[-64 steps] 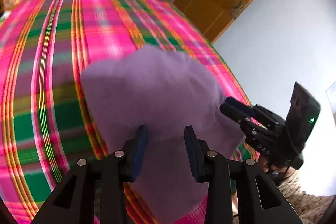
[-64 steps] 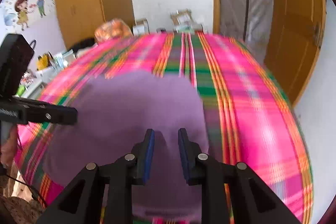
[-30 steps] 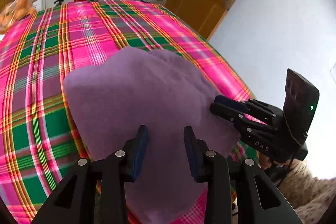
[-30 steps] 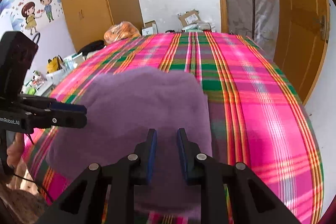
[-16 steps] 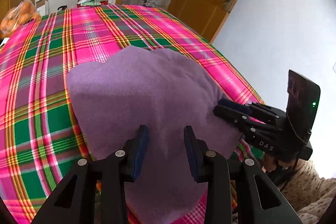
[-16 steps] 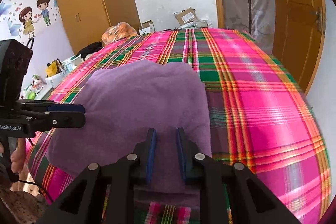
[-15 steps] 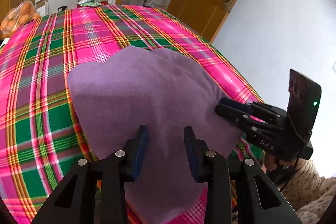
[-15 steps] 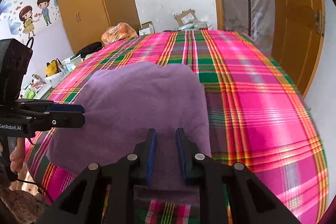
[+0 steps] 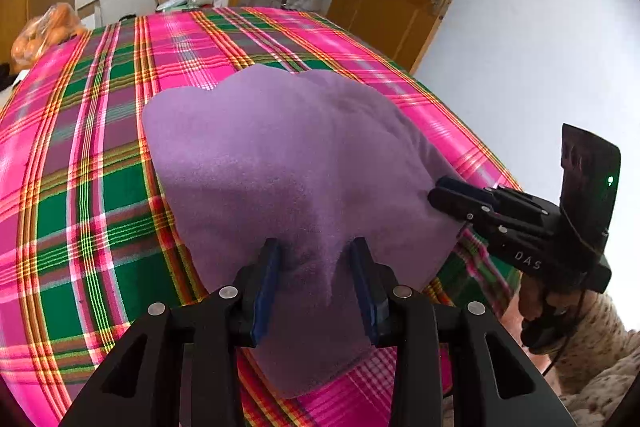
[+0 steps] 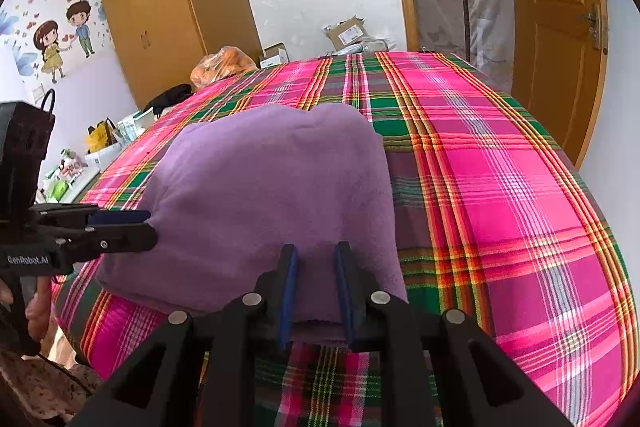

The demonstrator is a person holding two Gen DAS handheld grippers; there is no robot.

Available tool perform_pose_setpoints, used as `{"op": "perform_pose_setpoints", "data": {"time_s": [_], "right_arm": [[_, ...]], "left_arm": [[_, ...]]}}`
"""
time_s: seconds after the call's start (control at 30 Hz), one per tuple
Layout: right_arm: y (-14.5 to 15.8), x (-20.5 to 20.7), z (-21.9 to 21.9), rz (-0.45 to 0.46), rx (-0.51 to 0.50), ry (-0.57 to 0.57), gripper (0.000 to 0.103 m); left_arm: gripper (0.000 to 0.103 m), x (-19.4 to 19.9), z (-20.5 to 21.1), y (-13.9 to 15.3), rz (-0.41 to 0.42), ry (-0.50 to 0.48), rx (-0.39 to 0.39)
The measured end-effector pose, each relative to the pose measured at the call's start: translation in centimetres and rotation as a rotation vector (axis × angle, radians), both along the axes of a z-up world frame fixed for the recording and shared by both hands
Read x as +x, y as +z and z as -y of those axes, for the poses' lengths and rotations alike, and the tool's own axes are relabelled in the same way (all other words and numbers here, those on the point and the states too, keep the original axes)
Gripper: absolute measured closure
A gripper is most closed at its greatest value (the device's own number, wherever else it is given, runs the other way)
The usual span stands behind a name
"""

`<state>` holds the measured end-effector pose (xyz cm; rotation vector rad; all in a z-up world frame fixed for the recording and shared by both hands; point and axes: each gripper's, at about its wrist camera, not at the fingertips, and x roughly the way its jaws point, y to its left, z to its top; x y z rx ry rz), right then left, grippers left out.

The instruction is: Fold clothes

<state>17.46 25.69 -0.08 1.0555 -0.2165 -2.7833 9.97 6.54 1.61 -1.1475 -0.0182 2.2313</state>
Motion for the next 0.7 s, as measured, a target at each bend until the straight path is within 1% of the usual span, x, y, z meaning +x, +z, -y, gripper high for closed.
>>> {"op": "perform_pose_setpoints", "data": {"time_s": [0.13,0.27,0.4,0.53,0.57,0.63,0.67,0.7], "right_arm": [[0.2,-0.1,0.3,0.009,0.020,0.002,0.084],[0.8,-0.4,0.2,0.045,0.033,0.021,0.085],[2.0,-0.3,-0.3,0.038,0.050,0.029,0.085],[2.7,-0.8,-1.9,0.044,0.020,0.001,0.083],[2.8,-1.1,-2.4,0.049,0.005,-0.011,0.082],[2.9,-1.8,-3.5,0.063,-0.028,-0.028,0.074],[2.7,-2.4,-4.0,0.083,-0.050,-0.022,0.067],[2.6,-3.0,-4.6,0.103,-0.072,-0.014,0.065]], "left_arm": [[0.066,-0.1,0.0,0.0,0.010,0.003,0.007],[0.065,-0.1,0.1,0.3,0.024,-0.011,0.002],[0.065,-1.3,1.6,0.7,0.091,0.018,0.039],[0.065,-2.6,3.2,1.0,0.160,0.060,0.089],[0.065,-3.0,3.7,0.8,0.180,0.076,0.114],[0.064,-3.8,4.5,0.5,0.225,0.098,0.157],[0.064,-4.2,4.7,0.3,0.254,0.099,0.171],[0.064,-4.6,4.9,0.0,0.283,0.098,0.183]]}}
